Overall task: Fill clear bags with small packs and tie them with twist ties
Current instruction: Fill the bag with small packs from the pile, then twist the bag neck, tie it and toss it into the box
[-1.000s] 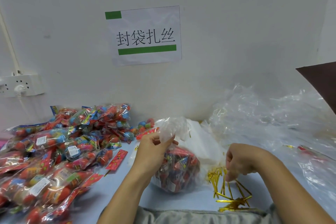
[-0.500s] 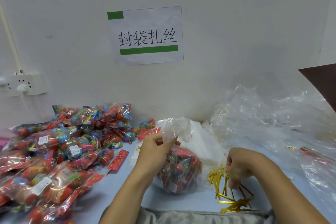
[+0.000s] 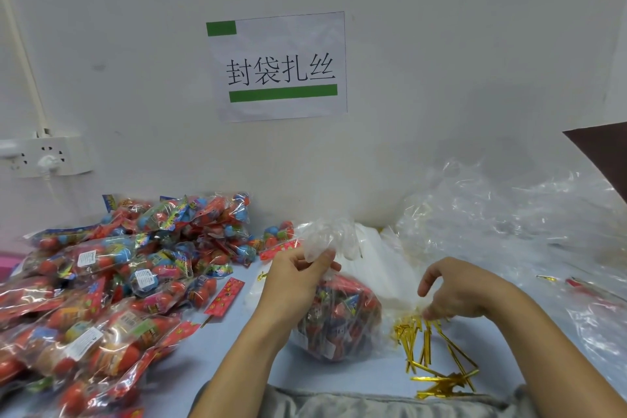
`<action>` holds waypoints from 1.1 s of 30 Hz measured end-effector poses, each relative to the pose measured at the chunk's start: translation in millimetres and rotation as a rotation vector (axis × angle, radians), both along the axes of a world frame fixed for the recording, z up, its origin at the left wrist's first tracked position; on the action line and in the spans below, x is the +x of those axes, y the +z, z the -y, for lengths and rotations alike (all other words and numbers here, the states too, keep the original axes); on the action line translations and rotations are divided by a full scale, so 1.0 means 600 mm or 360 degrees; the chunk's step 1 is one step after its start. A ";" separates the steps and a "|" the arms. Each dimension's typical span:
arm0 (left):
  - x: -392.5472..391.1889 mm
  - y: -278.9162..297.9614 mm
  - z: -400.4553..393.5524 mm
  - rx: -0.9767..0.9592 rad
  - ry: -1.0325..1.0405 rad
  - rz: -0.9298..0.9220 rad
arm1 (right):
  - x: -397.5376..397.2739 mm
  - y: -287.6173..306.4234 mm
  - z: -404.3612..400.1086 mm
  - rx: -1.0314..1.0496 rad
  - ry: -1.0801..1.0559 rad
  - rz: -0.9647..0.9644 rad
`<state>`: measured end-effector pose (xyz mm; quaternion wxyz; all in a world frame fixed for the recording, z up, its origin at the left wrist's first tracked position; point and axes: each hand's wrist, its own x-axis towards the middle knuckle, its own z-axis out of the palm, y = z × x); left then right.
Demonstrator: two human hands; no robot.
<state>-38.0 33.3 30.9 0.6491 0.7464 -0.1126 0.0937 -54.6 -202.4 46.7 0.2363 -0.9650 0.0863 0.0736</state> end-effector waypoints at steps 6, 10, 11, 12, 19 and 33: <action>0.000 -0.001 0.000 0.0010 -0.0001 -0.0007 | 0.005 -0.015 -0.005 -0.0205 -0.0041 -0.0151; 0.000 -0.001 0.000 0.0021 0.0000 -0.0009 | 0.009 -0.027 -0.005 -0.0256 -0.0124 -0.0153; -0.001 0.000 0.000 0.0025 0.0001 -0.0007 | 0.009 -0.029 -0.006 -0.0271 -0.0139 -0.0155; -0.001 0.000 0.000 0.0028 0.0002 -0.0005 | 0.008 -0.030 -0.007 -0.0283 -0.0148 -0.0163; -0.002 0.001 0.000 0.0036 -0.0003 -0.0030 | 0.014 -0.028 -0.011 -0.0274 -0.0158 -0.0205; -0.001 0.000 0.001 0.0033 0.0004 -0.0038 | 0.014 -0.018 0.003 0.0148 -0.0108 -0.0001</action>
